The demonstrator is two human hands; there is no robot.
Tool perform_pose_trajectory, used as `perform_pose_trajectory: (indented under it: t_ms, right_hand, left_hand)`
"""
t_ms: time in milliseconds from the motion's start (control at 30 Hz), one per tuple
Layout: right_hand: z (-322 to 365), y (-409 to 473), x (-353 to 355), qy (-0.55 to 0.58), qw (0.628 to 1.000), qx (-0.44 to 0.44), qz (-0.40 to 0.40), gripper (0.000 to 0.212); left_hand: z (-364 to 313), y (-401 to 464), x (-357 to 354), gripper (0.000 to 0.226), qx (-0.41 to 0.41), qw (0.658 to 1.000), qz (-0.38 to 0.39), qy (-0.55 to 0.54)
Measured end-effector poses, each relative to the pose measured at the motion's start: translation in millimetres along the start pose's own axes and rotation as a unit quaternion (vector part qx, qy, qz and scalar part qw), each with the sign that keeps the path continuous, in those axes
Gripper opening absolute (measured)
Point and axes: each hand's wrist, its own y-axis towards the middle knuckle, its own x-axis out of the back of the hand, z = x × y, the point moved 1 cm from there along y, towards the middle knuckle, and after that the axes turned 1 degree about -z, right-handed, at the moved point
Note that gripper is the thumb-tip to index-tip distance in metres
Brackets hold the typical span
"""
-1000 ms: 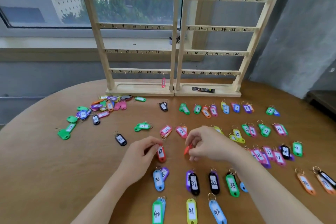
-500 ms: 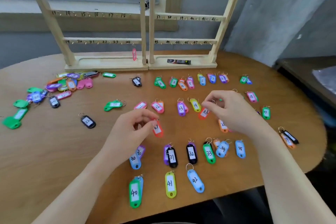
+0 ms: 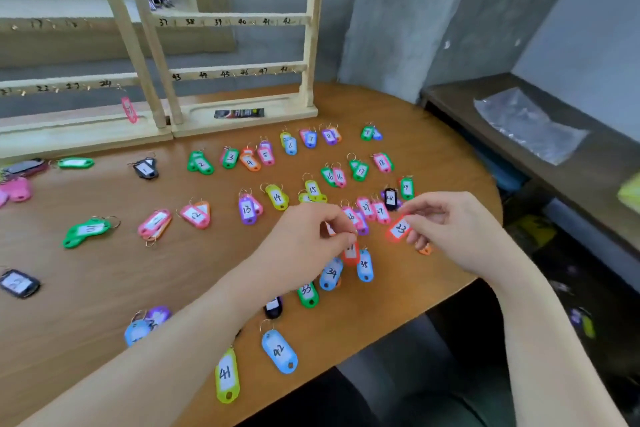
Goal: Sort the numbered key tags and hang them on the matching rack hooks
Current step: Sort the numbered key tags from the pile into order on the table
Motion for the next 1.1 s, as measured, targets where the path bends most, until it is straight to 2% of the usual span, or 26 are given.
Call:
perform_pose_trajectory:
  t_ms: [300, 467, 767, 967, 1100]
  right_hand:
    - [-42, -1, 24, -0.024, 0.999, -0.022, -0.043, 0.024]
    - [-56, 1, 34, -0.012, 0.999, -0.022, -0.047, 0.018]
    - [-68, 8, 38, 0.012, 0.998, -0.042, -0.054, 0.012]
    - [-63, 12, 34, 0.016, 0.998, -0.025, -0.052, 0.018]
    - [-56, 15, 32, 0.034, 0.998, -0.012, -0.047, 0.017]
  left_hand:
    - [-19, 50, -49, 0.006, 0.000, 0.999, 0.041, 0.033]
    - [-21, 63, -61, 0.019, 0.023, 0.997, 0.042, 0.053]
    - [-25, 70, -70, 0.005, 0.008, 0.989, 0.067, 0.130]
    - [-22, 70, -73, 0.005, -0.024, 0.981, 0.051, 0.183]
    - [-17, 65, -64, 0.004, -0.034, 0.985, 0.017, 0.168]
